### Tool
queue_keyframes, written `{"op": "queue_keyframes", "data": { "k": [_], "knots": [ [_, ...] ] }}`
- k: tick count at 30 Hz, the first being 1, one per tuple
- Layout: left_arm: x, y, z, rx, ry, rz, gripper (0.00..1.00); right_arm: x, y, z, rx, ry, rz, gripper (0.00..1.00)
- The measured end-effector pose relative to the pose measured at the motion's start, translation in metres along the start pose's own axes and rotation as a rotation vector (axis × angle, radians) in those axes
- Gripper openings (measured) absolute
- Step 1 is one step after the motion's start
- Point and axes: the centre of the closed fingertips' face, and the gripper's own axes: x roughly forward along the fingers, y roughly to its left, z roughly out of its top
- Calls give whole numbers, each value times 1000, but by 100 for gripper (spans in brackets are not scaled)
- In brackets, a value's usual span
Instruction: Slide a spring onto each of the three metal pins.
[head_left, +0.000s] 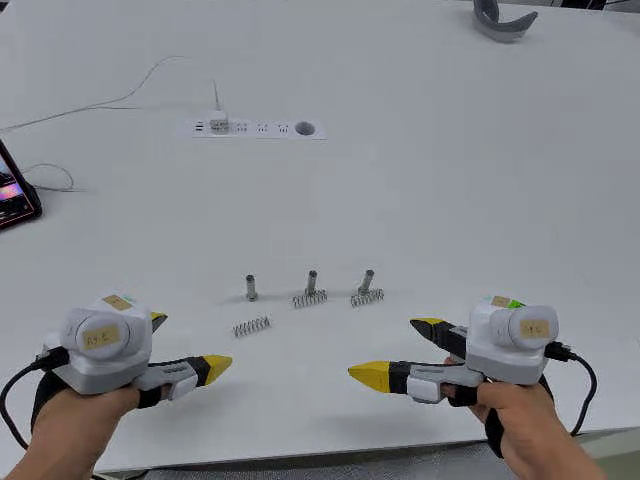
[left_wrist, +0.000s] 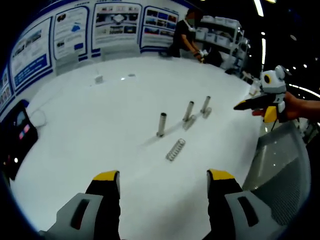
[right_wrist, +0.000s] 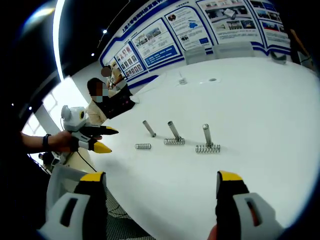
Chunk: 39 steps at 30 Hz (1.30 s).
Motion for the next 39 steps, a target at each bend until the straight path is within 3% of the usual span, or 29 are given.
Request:
{"op": "queue_keyframes", "data": {
  "k": [10, 16, 24, 39],
  "knots": [
    [-4, -2, -15, -14, 15, -15, 76, 3, 2, -5, -8, 25, -2, 93],
    [-3, -8, -13, -7, 20, -37, 77, 2, 2, -6, -17, 31, -9, 94],
    [2, -19, -13, 41, 60, -84, 79, -1, 2, -8, -20, 37, -16, 94],
    [19, -27, -1, 130, 70, -120, 65, -7, 1, -11, -14, 37, -26, 92]
  ]
}}
